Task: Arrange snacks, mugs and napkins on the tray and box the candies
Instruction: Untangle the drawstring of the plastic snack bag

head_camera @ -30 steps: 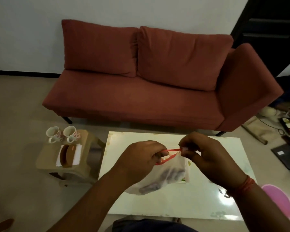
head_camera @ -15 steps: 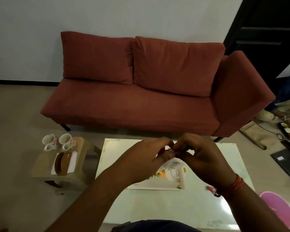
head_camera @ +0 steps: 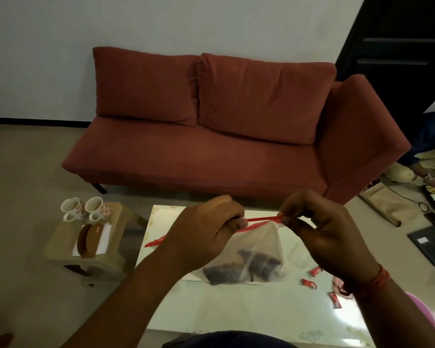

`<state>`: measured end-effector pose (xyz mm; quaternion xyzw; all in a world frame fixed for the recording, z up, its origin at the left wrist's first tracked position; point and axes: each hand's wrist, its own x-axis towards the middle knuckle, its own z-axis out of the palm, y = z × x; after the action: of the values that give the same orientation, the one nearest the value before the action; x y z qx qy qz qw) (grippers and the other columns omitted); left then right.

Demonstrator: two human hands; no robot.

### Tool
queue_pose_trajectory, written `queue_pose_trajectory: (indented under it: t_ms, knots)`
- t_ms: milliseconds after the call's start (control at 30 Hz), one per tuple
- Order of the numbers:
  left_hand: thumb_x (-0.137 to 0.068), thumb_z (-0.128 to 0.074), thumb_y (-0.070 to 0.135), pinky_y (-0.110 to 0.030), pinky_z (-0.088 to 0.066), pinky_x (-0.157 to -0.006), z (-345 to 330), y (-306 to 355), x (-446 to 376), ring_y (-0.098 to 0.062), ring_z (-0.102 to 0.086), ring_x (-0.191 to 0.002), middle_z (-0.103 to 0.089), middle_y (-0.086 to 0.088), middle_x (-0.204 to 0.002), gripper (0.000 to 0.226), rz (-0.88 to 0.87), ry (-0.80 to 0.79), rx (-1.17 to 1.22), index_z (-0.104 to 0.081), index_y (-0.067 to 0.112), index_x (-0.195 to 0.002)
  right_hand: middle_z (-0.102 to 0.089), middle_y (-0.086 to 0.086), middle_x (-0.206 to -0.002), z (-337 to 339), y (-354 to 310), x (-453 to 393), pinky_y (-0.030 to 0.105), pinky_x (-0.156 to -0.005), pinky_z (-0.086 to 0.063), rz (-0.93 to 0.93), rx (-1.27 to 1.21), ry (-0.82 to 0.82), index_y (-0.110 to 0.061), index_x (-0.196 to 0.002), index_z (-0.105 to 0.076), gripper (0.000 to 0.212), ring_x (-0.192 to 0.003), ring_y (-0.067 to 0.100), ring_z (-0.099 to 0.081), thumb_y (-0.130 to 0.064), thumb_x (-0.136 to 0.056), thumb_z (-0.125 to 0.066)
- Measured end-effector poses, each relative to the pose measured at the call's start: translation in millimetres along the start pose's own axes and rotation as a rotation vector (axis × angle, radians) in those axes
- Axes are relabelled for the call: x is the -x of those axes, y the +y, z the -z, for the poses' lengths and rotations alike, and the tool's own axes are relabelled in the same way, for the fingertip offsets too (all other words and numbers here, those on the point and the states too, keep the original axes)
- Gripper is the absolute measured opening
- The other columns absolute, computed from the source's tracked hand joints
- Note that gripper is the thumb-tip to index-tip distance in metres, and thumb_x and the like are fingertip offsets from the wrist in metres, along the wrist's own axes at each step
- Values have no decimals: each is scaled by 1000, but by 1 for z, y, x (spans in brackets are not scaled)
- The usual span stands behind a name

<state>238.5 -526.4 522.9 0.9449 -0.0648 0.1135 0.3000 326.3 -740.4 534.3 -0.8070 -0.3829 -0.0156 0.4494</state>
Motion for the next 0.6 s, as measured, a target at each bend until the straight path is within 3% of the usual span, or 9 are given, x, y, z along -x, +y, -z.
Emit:
queue_pose_trajectory:
  t_ms: [233, 367, 500, 600]
  knots:
    - [-97, -44, 41, -3, -34, -61, 9, -21, 30, 2, -49, -67, -45, 19, -84, 28, 33, 136, -58, -60, 20, -88, -66, -18, -88, 34, 25, 10, 11, -74, -47, -7, 67, 64, -23, -89, -66, 39, -84, 1, -63, 13, -77, -71]
    - [-97, -46, 42, -13, -46, -61, 7, -27, 42, 1, -56, -81, -49, 22, -90, 18, 63, 149, -37, -56, 27, -93, -62, -21, -92, 41, 30, 11, 4, -74, -39, 40, 121, 70, -33, -89, -63, 37, -84, -3, -59, 3, -80, -66]
    - [-96, -50, 40, -6, -46, -66, 4, -25, 41, 2, -58, -89, -52, 21, -94, 15, 105, 209, -2, -56, 27, -94, -60, -24, -88, 37, 32, 9, 5, -74, -39, 58, 112, 73, -33, -91, -64, 33, -84, -2, -59, -2, -81, -61]
    - [-96, -49, 40, -14, -45, -67, 6, -28, 40, -3, -53, -86, -53, 18, -93, 20, 78, 248, -48, -59, 23, -93, -61, -19, -88, 37, 31, 7, 5, -74, -40, 70, 126, 82, -29, -91, -65, 28, -85, 0, -60, -3, -82, -61]
